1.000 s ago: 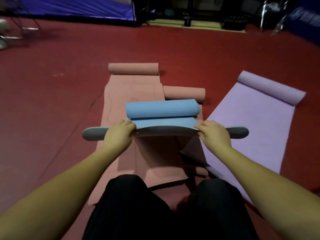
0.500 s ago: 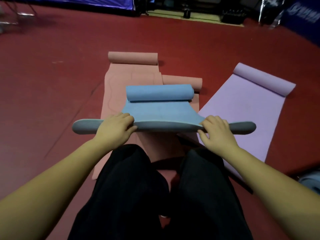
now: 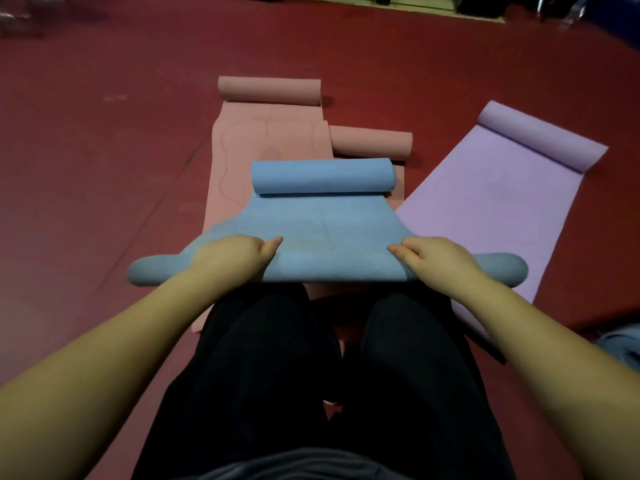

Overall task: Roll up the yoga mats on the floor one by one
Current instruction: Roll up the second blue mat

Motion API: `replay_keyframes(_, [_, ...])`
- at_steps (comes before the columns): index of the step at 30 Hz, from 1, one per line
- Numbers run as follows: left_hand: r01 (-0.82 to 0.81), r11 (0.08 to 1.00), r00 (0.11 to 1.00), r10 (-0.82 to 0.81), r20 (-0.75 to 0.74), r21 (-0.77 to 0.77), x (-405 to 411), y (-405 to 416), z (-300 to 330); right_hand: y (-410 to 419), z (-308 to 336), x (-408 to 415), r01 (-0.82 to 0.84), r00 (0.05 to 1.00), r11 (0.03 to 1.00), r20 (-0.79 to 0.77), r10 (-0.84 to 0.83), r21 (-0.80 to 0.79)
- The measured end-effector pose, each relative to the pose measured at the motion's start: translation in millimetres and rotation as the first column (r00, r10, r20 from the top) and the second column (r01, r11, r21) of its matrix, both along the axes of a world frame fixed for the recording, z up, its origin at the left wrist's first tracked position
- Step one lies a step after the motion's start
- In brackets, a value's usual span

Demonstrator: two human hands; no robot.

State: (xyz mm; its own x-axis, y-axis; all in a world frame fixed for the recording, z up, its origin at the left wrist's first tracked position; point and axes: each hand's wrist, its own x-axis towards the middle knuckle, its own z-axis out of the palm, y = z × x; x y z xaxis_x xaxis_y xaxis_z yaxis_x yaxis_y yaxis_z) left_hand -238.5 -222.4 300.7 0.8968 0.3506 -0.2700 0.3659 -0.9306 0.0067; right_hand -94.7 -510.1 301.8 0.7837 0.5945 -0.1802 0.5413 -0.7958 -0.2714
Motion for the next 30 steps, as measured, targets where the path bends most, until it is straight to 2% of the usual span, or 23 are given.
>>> replay_keyframes(2, [-0.031, 0.996, 0.986, 0.017, -0.164, -0.081, 2, 2, -13, 4, -7, 2, 0.014, 0.987, 0.999, -0.160, -0.019, -0.031])
replay_keyframes(4, [-0.054, 0.993, 0.975, 0.030, -0.222, -0.101, 4, 4, -23, 7, -18, 6, 0.035, 0.967, 0.999, -0.252, -0.034, 0.000])
replay_keyframes(7, [-0.136, 0.967, 0.990, 0.124, -0.067, -0.215, 2, 7, -33, 8, -27, 10, 0.034, 0.947, 0.999, -0.322, -0.022, 0.031])
replay_keyframes(9, [0.006, 0.978, 0.982, 0.033, 0.184, -0.208, -6, 10, -43, 10, -29, 13, 0.021, 0.941, 1.000, -0.338, -0.014, 0.018])
replay_keyframes(11, [0.222, 0.973, 0.876, -0.168, 0.452, -0.068, -18, 10, -48, 11, -30, 17, 0.009, 0.938, 1.000, -0.346, -0.018, -0.026])
replay_keyframes(13, [0.304, 0.939, 0.763, -0.341, 0.549, 0.161, -31, 14, -51, 13, -32, 20, 0.015, 0.933, 0.998, -0.359, -0.035, -0.059])
replay_keyframes(16, [0.287, 0.882, 0.747, -0.450, 0.489, 0.374, -47, 13, -57, 15, -32, 26, 0.027, 0.928, 0.997, -0.368, -0.051, -0.070])
replay_keyframes(19, [0.274, 0.854, 0.781, -0.466, 0.415, 0.442, -51, 12, -63, 17, -33, 27, 0.029, 0.931, 0.994, -0.358, -0.065, -0.105])
replay_keyframes(21, [0.287, 0.855, 0.767, -0.475, 0.432, 0.431, -49, 10, -67, 17, -39, 25, 0.050, 0.949, 0.994, -0.306, -0.077, -0.095])
replay_keyframes(22, [0.295, 0.859, 0.759, -0.477, 0.444, 0.418, -48, 10, -69, 16, -43, 22, 0.049, 0.971, 0.998, -0.231, -0.057, -0.040])
replay_keyframes(24, [0.301, 0.871, 0.754, -0.467, 0.462, 0.388, -47, 11, -70, 11, -47, 15, -0.024, 0.999, 0.988, 0.033, 0.019, 0.152])
replay_keyframes(26, [0.297, 0.892, 0.771, -0.435, 0.465, 0.342, -44, 12, -68, 0, -48, 5, -0.122, 0.967, 0.958, 0.250, 0.056, 0.258])
replay_keyframes(30, [0.300, 0.929, 0.810, -0.369, 0.456, 0.218, -33, 15, -62, -22, -60, -15, -0.159, 0.910, 0.972, 0.409, 0.075, 0.175])
